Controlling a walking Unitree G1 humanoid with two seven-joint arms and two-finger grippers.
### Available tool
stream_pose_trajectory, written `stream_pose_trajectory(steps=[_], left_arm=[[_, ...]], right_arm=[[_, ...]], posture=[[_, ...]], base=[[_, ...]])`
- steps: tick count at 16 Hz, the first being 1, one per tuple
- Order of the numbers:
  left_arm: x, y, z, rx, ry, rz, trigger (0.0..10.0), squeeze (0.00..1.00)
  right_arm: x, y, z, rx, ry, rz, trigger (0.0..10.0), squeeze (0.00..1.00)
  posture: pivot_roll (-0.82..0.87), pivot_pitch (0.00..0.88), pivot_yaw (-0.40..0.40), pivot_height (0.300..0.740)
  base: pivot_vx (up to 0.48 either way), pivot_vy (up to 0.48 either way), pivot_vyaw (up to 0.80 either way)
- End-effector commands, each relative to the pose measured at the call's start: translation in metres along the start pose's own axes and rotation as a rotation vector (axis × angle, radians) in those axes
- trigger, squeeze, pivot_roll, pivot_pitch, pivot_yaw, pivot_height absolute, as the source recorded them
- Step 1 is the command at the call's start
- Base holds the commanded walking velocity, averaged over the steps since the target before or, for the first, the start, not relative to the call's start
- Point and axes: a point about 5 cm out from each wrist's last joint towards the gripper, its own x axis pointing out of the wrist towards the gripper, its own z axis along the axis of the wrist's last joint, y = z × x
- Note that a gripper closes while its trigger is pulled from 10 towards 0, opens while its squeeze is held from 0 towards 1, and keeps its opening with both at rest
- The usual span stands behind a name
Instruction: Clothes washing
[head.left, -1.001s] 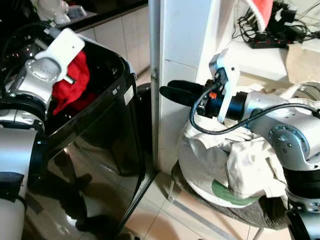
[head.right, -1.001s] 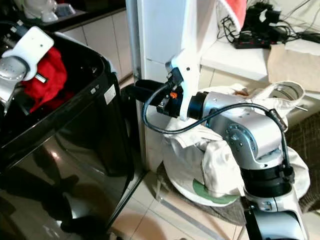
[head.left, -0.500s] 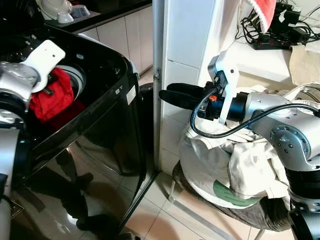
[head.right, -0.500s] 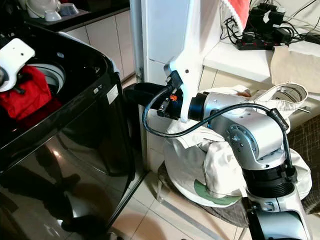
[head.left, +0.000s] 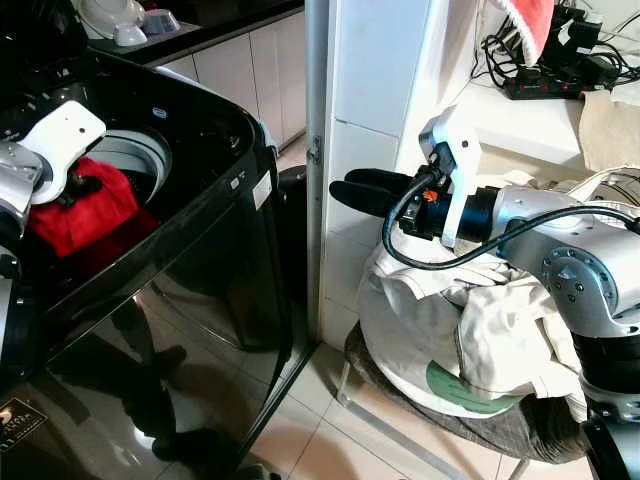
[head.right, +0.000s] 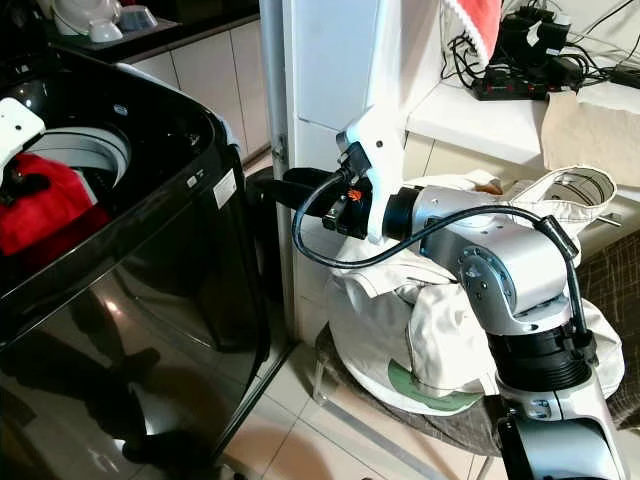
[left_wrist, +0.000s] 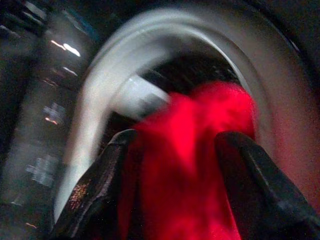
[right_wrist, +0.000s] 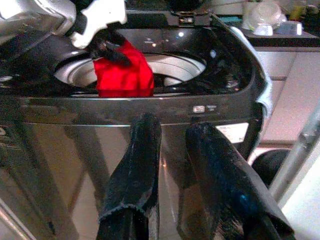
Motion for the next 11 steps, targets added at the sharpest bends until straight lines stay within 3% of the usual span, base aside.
stream_pose_trajectory(steps=[1, 2, 3, 4, 5, 6, 7, 8, 9, 10, 11], left_arm=[[-0.006, 0.011, 0.016, 0.032, -0.106, 0.101, 10.0, 1.0], [-0.006, 0.009, 0.025, 0.091, -0.16, 0.13, 10.0, 1.0], [-0.004, 0.003, 0.025, 0.108, -0.157, 0.073, 10.0, 1.0], [0.002, -0.011, 0.011, 0.157, -0.025, -0.063, 10.0, 1.0], [0.002, -0.006, 0.012, 0.143, -0.031, 0.009, 10.0, 0.48], [0.0, 0.0, 0.017, 0.107, -0.072, 0.09, 10.0, 0.15], [0.001, -0.003, 0.016, 0.118, -0.066, 0.057, 10.0, 0.0], [0.004, -0.014, 0.02, 0.1, -0.111, -0.041, 10.0, 0.0], [0.004, -0.034, 0.042, -0.035, -0.305, -0.185, 10.0, 0.0], [0.002, -0.044, 0.054, -0.089, -0.409, -0.244, 10.0, 0.0], [0.0, -0.05, 0.061, -0.121, -0.474, -0.278, 10.0, 0.0]], right_arm=[[-0.004, -0.011, 0.001, -0.001, 0.014, -0.085, 10.0, 0.0], [-0.003, -0.019, 0.0, 0.011, 0.009, -0.148, 10.0, 0.0], [-0.003, -0.021, 0.001, 0.016, 0.007, -0.168, 10.0, 0.0], [-0.003, -0.024, 0.001, 0.023, 0.003, -0.197, 10.0, 0.0], [-0.003, -0.025, 0.001, 0.023, 0.002, -0.202, 10.0, 0.0], [-0.003, -0.025, 0.001, 0.023, 0.002, -0.205, 10.0, 0.0], [-0.004, -0.025, 0.0, 0.023, 0.004, -0.21, 10.0, 0.0], [-0.005, -0.029, -0.002, 0.012, 0.018, -0.249, 10.0, 0.0], [-0.01, -0.046, -0.012, -0.063, 0.122, -0.417, 10.0, 0.0], [-0.014, -0.054, -0.019, -0.098, 0.181, -0.487, 10.0, 0.24], [-0.017, -0.059, -0.023, -0.12, 0.217, -0.529, 10.0, 0.95]], posture=[[-0.06, 0.0, 0.031, 0.74], [-0.06, 0.0, 0.034, 0.74], [-0.06, 0.0, 0.034, 0.74], [-0.06, 0.0, 0.042, 0.74], [-0.06, 0.0, 0.042, 0.74], [-0.06, 0.0, 0.042, 0.74], [-0.06, 0.0, 0.042, 0.74], [-0.06, 0.0, 0.049, 0.74], [-0.06, 0.0, 0.051, 0.74], [-0.07, 0.0, 0.054, 0.74], [-0.07, 0.0, 0.054, 0.74]], base=[[0.0, 0.0, 0.0], [0.0, 0.0, 0.0], [0.0, 0.0, 0.0], [0.0, 0.0, 0.0], [0.0, 0.0, 0.0], [0.0, 0.0, 0.0], [0.0, 0.0, 0.0], [0.0, 0.0, 0.0], [0.0, 0.0, 0.0], [0.0, 0.0, 0.0], [0.0, 0.0, 0.0]])
